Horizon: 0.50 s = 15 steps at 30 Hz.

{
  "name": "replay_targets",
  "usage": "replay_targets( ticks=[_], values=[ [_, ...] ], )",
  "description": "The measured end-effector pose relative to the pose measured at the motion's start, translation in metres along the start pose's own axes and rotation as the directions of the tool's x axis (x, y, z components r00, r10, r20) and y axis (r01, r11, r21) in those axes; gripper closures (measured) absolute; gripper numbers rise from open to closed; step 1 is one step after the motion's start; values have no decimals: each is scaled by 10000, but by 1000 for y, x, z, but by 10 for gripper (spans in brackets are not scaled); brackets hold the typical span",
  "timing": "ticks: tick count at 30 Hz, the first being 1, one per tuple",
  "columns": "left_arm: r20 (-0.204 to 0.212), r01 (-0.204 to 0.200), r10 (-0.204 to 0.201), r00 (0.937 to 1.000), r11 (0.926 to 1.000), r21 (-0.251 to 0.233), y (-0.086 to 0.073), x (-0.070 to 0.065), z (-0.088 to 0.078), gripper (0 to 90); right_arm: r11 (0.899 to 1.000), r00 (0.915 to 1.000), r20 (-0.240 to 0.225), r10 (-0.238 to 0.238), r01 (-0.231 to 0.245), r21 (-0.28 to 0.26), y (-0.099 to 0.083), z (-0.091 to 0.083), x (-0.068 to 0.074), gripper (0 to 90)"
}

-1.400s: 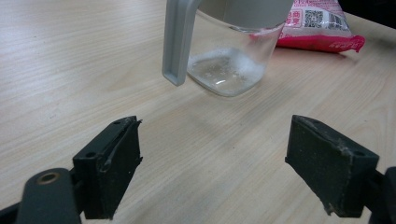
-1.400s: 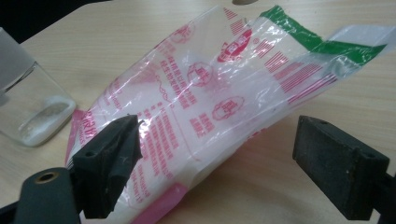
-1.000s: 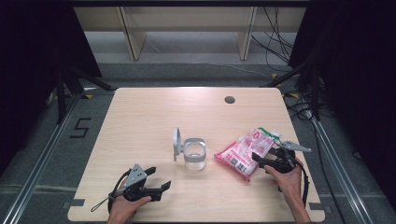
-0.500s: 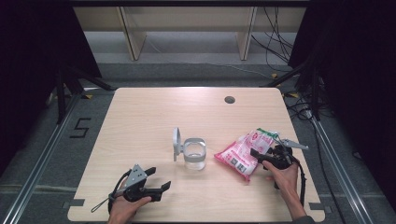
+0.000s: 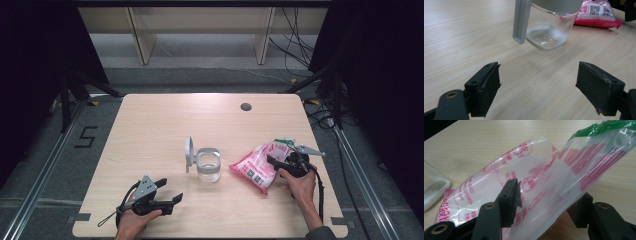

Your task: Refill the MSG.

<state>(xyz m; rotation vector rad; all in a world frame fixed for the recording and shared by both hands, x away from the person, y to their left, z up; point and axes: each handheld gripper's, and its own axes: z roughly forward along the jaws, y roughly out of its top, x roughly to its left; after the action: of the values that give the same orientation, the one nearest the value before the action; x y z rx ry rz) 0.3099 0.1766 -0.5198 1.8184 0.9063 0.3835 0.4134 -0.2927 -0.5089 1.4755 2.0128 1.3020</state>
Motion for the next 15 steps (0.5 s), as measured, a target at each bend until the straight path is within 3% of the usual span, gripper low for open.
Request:
replay_targets(
  ticks=[2,4,5,6,7,10,11,12,14,15],
  values=[
    [-27,0,0,10000,10000,26,-1,0,0,180,9990,9990,52,454,-454,60,0,1,4,527],
    [-21,16,-16,10000,10000,-26,0,0,0,180,9990,9990,73,441,-442,43,1,1,4,547],
    [-78,204,-204,9998,9998,-17,-1,-1,-1,180,9999,9999,-102,133,-133,-7,1,1,0,556],
    [-44,249,-249,9997,9997,-48,-1,0,0,180,9982,9983,-40,587,-586,125,1,-1,4,578],
    [-34,244,-244,9997,9997,-81,-1,0,0,180,9986,9986,-123,515,-516,-61,1,1,3,597],
    [-79,242,-243,9997,9997,-97,-1,0,0,180,9998,9998,116,180,-179,-102,1,1,4,678],
    [-145,193,-193,9997,9998,12,-1,0,0,180,9998,9998,-12,177,-177,15,1,0,4,712],
    [-125,211,-211,9997,9998,-5,-1,0,0,180,9994,9996,63,-291,292,-165,1,2,1,737],
    [-92,193,-193,9998,9998,-19,-2,1,0,181,9987,9988,2,-498,498,117,2,0,1,797],
    [-55,-23,23,10000,10000,25,-1,2,0,181,9971,9970,136,-757,756,79,2,1,1,819]
  ],
)
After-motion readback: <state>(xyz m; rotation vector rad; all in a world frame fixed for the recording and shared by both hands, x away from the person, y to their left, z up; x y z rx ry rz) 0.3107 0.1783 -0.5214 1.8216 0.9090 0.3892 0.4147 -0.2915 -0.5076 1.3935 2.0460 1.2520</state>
